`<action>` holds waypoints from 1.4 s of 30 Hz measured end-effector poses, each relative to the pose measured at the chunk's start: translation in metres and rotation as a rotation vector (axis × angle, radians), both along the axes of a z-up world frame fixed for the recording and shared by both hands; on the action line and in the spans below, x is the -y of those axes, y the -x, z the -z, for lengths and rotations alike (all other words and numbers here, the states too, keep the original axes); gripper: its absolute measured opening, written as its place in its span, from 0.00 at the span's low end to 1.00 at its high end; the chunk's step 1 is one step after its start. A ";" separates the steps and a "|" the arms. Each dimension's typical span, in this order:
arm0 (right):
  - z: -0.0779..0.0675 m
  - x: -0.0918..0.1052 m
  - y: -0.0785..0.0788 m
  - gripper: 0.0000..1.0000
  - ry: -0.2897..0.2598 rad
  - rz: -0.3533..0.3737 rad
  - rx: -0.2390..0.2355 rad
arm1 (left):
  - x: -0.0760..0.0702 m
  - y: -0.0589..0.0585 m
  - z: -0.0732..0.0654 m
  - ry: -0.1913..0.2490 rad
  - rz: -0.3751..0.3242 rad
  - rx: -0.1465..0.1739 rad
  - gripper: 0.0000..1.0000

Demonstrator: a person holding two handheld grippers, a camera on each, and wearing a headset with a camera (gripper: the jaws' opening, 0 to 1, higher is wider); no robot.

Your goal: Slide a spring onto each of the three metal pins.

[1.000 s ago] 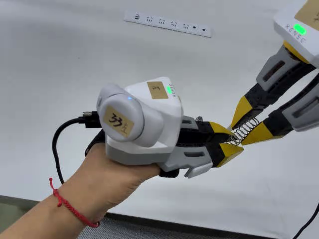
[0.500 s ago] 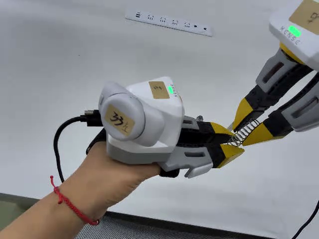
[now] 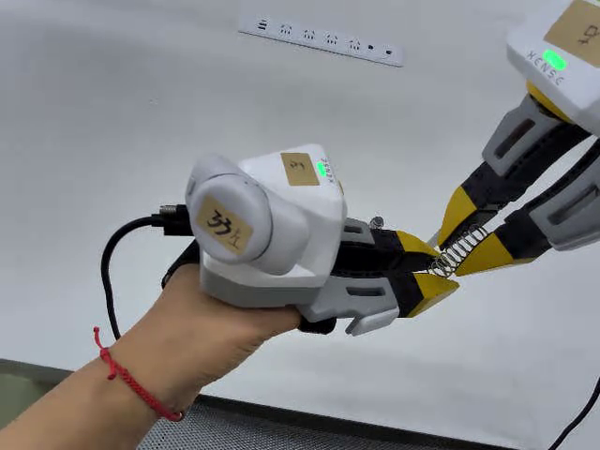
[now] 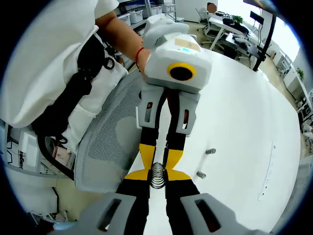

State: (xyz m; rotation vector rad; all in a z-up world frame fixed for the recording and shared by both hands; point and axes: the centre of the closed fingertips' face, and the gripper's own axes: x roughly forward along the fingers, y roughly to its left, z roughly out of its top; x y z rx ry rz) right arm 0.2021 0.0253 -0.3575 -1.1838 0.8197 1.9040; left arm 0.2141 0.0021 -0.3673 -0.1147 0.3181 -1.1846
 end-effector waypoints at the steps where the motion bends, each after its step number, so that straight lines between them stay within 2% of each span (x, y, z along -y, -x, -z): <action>1: 0.000 0.000 0.000 0.12 0.000 0.001 -0.001 | 0.000 0.000 0.000 -0.001 0.000 0.001 0.11; 14: 0.000 -0.001 0.000 0.12 -0.007 0.013 -0.001 | -0.006 0.000 0.004 -0.018 -0.006 0.010 0.16; 21: -0.003 0.001 -0.005 0.12 -0.011 0.031 0.010 | -0.018 -0.001 0.007 -0.036 -0.021 0.017 0.20; 31: -0.006 0.009 -0.019 0.12 -0.008 0.083 0.044 | -0.053 -0.003 0.020 -0.104 -0.072 0.033 0.28; 36: -0.004 0.017 -0.035 0.12 0.005 0.134 0.074 | -0.072 -0.003 0.026 -0.133 -0.102 0.031 0.33; 42: 0.005 0.030 -0.058 0.12 0.037 0.201 0.116 | -0.092 -0.005 0.034 -0.175 -0.128 0.035 0.39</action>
